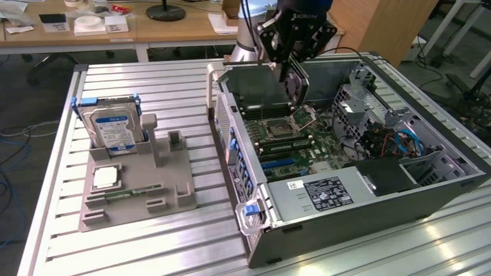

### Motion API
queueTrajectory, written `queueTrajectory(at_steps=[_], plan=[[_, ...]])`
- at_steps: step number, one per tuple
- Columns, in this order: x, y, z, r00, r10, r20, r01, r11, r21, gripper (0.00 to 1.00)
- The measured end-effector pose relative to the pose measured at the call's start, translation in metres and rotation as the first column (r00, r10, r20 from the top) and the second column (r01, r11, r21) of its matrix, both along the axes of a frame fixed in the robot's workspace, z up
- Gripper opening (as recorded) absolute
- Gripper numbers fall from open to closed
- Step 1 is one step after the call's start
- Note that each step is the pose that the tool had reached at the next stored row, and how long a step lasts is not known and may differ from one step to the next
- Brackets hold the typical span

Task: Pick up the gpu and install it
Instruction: 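Pick up the gpu and move the gpu toward the slot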

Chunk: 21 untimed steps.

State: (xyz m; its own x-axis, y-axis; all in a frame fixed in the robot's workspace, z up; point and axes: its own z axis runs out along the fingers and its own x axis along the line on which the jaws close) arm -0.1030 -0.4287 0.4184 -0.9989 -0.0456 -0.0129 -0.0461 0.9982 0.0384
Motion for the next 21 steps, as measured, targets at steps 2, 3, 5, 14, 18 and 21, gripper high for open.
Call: queueTrajectory(at_steps=[2, 3, 5, 14, 18, 21], plan=[[0.002, 0.0001, -0.0001, 1.0000, 0.000, 0.0001, 0.000, 1.0000, 0.0000, 0.28], [0.003, 0.0001, -0.0002, 1.0000, 0.000, 0.0001, 0.000, 1.0000, 0.0001, 0.28], [0.005, 0.0000, -0.0004, 1.0000, 0.000, 0.0000, 0.000, 1.0000, 0.0000, 0.28], [0.033, 0.0000, -0.0025, 1.0000, 0.006, -0.0019, -0.006, 1.0000, 0.0000, 0.28], [0.038, 0.0000, -0.0031, 1.0000, 0.008, -0.0018, -0.008, 1.0000, 0.0001, 0.28], [0.044, 0.0001, -0.0034, 1.0000, 0.009, -0.0019, -0.009, 1.0000, 0.0000, 0.28]])
